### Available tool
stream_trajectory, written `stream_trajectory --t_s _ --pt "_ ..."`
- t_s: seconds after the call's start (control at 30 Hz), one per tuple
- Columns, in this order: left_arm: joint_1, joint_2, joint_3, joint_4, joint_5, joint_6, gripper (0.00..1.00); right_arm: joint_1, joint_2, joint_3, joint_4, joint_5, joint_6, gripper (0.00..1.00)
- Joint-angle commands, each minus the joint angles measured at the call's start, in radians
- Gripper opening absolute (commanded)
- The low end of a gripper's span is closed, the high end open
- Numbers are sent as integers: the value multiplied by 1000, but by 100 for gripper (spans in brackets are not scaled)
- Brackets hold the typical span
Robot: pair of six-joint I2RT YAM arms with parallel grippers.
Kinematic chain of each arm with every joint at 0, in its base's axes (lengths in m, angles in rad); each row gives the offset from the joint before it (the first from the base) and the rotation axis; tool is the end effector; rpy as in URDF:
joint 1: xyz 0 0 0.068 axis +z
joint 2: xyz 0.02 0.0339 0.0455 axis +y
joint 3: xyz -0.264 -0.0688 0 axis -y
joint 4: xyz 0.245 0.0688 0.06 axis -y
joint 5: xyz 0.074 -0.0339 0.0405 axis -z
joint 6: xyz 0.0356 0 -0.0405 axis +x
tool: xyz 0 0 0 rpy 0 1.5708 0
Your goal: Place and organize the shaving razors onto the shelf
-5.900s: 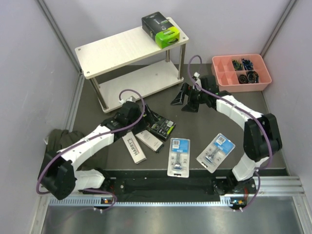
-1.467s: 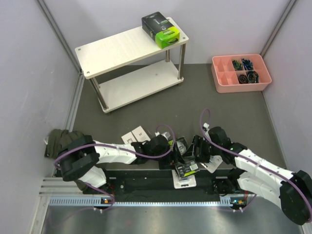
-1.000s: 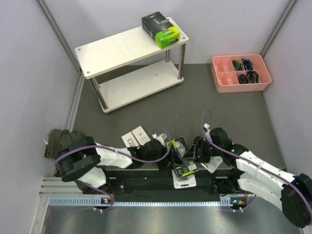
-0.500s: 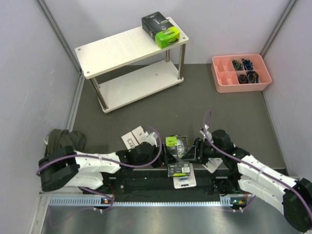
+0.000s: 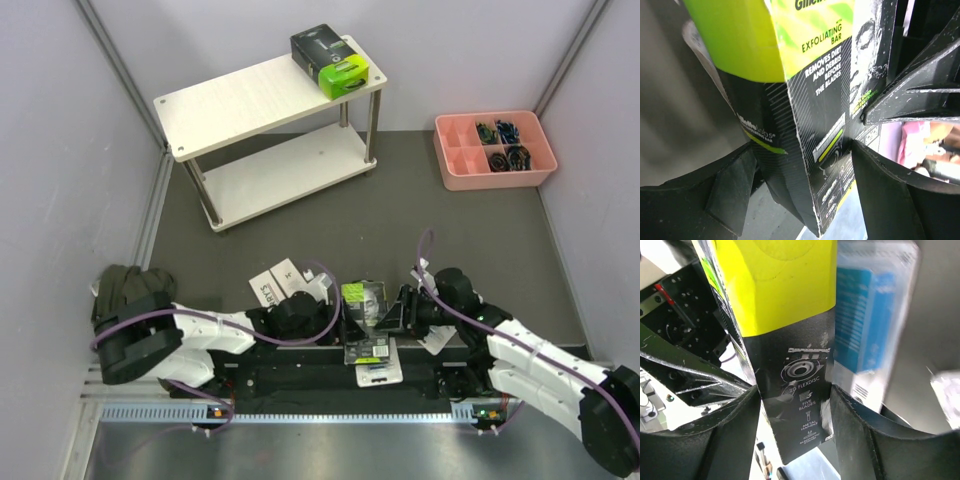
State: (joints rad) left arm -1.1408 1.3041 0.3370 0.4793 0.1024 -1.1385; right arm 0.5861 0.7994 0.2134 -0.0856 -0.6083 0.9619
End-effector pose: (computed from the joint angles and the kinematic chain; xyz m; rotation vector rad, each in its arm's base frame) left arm 0.0949 -0.2156 0.1493 0.0775 2.4245 -1.3768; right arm 0.1171 0.1022 0.1530 0.0961 2.5554 1.4204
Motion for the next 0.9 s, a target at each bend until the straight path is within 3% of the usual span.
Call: stream_trajectory --t_s 0.0,0.23,0.43,0.57,0.7,0.87 --pt "-28 67 57 392 166 6 78 12 -17 11 139 -76 26 55" --pt "-36 -6 28 318 25 -7 79 12 -46 -22 173 -84 52 54" --pt "-34 -63 45 323 37 8 78 12 -49 -40 207 -90 72 59" --pt "-34 -91 48 384 43 -26 67 12 -52 -46 187 -79 66 69" --pt "-34 -94 34 438 36 -82 47 12 -60 -65 191 -70 73 72" --pt "-34 -63 34 455 69 -116 32 12 -83 -94 233 -62 106 72"
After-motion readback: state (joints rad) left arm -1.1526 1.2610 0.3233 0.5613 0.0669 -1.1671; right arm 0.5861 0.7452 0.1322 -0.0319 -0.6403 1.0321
